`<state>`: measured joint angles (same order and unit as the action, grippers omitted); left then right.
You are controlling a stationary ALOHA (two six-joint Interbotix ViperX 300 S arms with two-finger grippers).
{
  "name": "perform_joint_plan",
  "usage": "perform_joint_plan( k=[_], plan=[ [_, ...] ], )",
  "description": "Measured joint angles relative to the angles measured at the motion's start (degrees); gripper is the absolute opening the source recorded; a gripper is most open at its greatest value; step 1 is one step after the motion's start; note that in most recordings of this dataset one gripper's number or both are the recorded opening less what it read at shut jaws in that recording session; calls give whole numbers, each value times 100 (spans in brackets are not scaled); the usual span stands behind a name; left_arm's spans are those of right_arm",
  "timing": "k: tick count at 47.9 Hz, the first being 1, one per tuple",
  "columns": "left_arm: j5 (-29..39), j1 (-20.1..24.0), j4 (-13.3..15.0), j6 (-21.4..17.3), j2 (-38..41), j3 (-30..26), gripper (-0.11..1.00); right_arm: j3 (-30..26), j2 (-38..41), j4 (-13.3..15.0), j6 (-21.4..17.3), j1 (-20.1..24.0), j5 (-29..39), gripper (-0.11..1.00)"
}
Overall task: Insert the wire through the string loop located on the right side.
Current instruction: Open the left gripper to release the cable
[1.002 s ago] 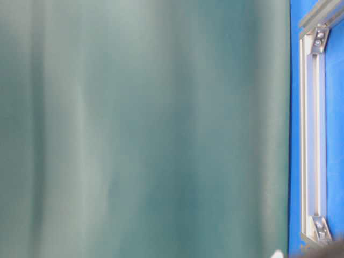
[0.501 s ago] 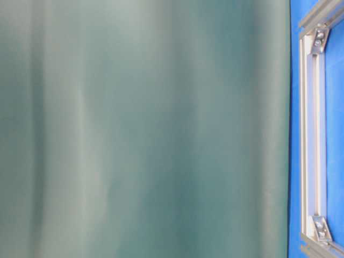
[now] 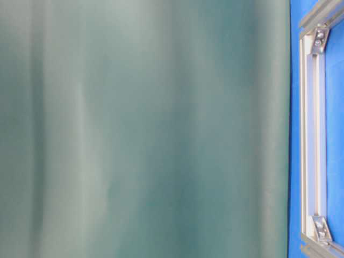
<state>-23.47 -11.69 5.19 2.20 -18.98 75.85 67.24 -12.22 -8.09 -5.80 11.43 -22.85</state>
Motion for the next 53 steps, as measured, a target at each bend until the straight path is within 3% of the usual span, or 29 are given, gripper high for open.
perform_joint_plan(
  k=[5,14,18,36,53],
  plan=[
    [0,0,0,0,0,-9,13,-18,0,0,0,0,35,95],
    [0,26,0,70,0,0,69,-18,0,0,9,0,44,95],
    [26,53,0,105,0,0,87,-18,0,0,9,0,44,95],
    [413,97,9,114,-176,-44,83,-105,-70,0,18,9,334,95],
    [1195,105,0,114,-1257,-483,83,-369,-1072,26,44,9,1494,95]
  ],
)
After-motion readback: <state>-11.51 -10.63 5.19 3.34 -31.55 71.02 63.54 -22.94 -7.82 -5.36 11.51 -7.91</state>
